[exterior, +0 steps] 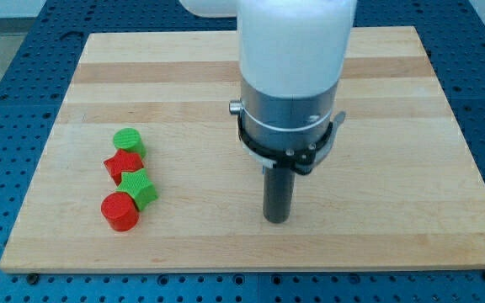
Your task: Push the blue cube towards right
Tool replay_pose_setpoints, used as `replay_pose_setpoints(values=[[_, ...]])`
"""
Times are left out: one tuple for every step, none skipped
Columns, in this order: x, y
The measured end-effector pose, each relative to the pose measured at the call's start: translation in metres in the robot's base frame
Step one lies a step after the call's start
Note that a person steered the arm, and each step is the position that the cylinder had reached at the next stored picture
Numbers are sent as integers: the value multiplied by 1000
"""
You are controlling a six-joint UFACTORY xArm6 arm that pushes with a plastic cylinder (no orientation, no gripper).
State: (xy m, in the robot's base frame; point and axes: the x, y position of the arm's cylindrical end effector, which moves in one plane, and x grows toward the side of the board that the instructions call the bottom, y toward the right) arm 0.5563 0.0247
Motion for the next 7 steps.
replay_pose_setpoints(values=[[-18, -29], [-36, -44], [-55, -32], [-61, 3], [-62, 53], [-63, 73], [-64, 45]])
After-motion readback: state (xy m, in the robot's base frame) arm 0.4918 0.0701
